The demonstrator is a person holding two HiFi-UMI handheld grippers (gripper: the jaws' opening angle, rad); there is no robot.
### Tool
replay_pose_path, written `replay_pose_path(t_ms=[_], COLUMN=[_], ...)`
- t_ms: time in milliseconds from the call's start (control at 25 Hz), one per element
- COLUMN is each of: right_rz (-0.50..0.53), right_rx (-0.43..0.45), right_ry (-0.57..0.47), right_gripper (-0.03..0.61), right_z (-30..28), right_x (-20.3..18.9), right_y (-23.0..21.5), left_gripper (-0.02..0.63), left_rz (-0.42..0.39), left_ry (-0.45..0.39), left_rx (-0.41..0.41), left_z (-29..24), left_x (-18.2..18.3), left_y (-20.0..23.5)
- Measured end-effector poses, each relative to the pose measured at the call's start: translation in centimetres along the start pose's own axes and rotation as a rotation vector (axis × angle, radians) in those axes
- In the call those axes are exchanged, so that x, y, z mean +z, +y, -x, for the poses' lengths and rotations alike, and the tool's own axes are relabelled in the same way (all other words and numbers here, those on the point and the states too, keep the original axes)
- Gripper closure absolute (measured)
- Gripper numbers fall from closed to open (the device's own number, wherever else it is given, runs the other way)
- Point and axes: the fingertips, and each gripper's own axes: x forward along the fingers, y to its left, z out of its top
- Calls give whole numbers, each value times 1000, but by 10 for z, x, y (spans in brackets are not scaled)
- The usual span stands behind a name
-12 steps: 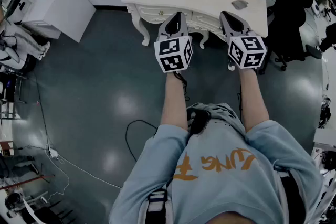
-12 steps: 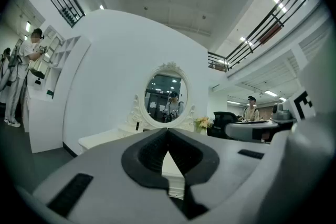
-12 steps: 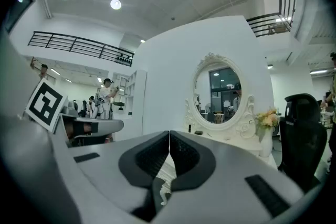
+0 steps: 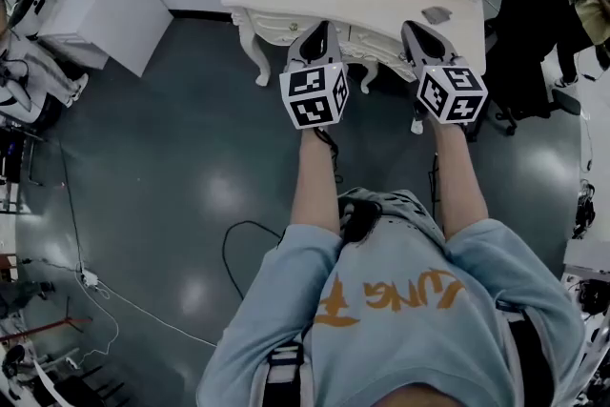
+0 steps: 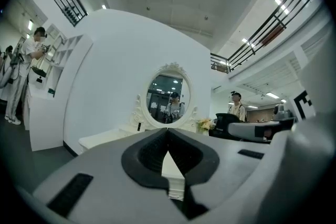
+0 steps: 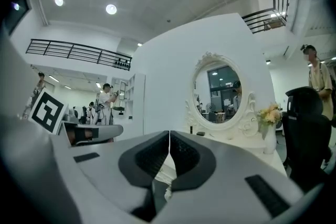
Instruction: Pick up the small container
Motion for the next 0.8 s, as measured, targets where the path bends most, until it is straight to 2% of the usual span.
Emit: replay_pose_path(t_ms=[800], right_rz=[17], right_rx=[-7], right_ry=[-2], right_gripper=[549], right_z=[0], right_x=[11], right_y=[12], left_gripper=[592], left_rz=[43], left_ry=[-36], left_rx=[12], left_z=[12], left_x=[13], left_y=[23])
